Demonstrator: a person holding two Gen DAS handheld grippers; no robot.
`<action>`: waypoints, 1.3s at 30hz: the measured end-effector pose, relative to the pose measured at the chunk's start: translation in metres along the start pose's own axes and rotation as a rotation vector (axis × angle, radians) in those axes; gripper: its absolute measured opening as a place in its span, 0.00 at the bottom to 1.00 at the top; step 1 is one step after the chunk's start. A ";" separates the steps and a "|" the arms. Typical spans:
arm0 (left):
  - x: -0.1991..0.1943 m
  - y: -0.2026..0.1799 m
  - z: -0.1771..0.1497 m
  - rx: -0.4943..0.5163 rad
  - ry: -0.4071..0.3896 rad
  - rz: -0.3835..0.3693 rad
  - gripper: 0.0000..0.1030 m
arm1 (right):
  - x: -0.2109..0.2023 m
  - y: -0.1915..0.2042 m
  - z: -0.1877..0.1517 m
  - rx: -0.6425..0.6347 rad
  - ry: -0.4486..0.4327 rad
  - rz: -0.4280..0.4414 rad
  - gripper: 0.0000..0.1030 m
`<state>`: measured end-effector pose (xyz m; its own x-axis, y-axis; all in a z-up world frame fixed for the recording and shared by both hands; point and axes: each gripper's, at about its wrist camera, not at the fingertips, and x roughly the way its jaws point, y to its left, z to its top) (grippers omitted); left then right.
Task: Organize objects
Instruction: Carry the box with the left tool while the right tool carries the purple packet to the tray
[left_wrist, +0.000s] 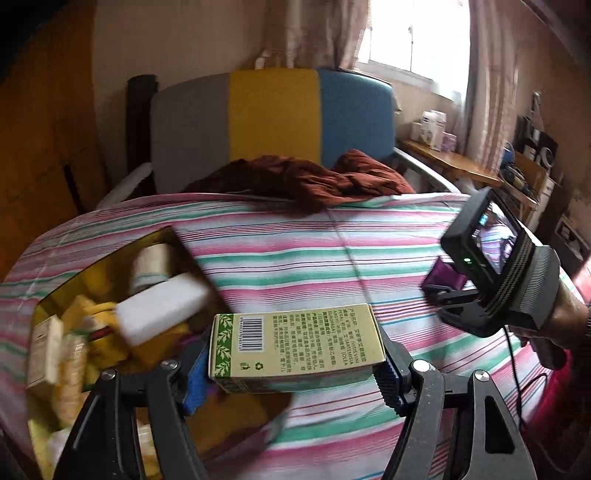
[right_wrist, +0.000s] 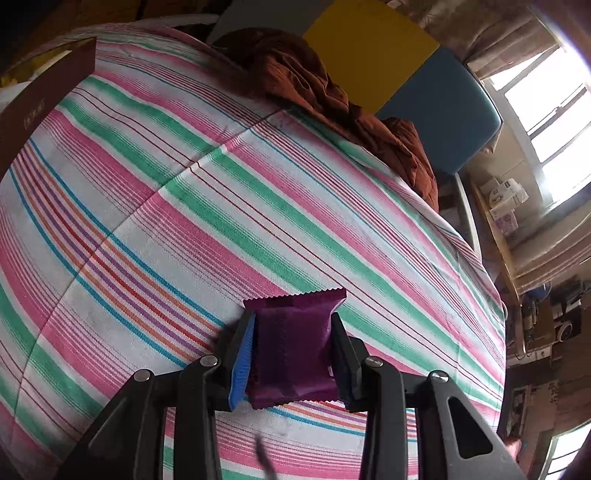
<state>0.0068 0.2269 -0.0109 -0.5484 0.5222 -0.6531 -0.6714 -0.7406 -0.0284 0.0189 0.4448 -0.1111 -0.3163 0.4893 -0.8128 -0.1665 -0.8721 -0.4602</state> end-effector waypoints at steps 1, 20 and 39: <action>-0.003 0.007 -0.001 -0.009 -0.003 0.013 0.71 | 0.000 0.000 0.002 0.008 0.012 -0.005 0.35; -0.036 0.082 -0.022 -0.137 -0.029 0.116 0.71 | -0.063 0.042 0.042 0.129 -0.068 0.163 0.33; -0.047 0.126 -0.046 -0.227 -0.009 0.155 0.71 | -0.143 0.121 0.066 0.260 -0.258 0.545 0.33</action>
<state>-0.0295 0.0898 -0.0184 -0.6407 0.3981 -0.6565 -0.4505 -0.8873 -0.0985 -0.0172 0.2683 -0.0269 -0.6275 -0.0132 -0.7785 -0.1297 -0.9841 0.1212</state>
